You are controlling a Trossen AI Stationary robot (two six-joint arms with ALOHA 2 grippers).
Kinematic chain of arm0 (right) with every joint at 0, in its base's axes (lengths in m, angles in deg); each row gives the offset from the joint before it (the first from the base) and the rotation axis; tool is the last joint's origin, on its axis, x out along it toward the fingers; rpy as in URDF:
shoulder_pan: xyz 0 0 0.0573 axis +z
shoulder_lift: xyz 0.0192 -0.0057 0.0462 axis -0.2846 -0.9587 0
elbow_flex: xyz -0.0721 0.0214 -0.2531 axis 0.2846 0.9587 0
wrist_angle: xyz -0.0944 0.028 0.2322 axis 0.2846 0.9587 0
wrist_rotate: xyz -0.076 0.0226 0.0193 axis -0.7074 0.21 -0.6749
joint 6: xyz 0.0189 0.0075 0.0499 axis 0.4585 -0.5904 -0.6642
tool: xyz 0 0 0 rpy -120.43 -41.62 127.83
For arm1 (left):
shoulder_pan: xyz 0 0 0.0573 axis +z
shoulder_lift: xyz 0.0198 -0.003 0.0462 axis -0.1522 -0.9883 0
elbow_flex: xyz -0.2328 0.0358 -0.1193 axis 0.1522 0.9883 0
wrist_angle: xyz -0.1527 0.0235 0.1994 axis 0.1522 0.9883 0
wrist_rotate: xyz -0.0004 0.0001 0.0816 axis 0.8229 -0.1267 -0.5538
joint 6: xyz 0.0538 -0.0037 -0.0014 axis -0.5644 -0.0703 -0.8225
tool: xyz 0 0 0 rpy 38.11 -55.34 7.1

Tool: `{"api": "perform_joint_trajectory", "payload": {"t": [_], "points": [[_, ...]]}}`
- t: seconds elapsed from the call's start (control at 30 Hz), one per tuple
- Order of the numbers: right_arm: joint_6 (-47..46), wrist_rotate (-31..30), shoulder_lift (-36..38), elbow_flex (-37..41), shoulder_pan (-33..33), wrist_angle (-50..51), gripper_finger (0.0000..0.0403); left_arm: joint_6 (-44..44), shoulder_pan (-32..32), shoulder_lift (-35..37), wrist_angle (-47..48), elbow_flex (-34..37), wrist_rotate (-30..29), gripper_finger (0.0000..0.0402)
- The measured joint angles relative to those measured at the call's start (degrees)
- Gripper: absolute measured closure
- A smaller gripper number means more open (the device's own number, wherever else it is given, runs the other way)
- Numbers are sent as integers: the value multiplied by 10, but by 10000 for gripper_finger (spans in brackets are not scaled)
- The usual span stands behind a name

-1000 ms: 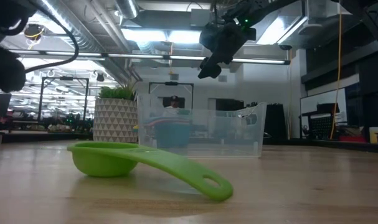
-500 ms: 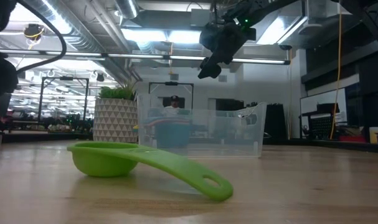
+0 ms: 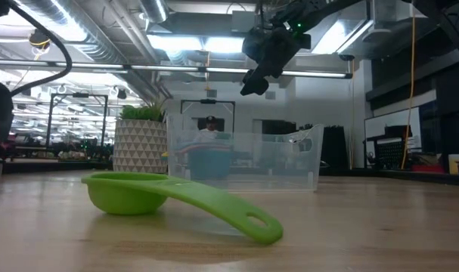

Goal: Nest measuring cups in basket
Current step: Stack the red measuring cup on top of the blue measuring cup

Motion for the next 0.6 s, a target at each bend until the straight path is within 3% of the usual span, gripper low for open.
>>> {"api": "perform_joint_trajectory", "payload": {"t": [0.3,0.6], "points": [[1,0,0,0,0,0,98,0,-1,-69,-53,-1,21,291],[1,0,0,0,0,0,98,-17,-1,-81,-58,-1,20,291]]}}
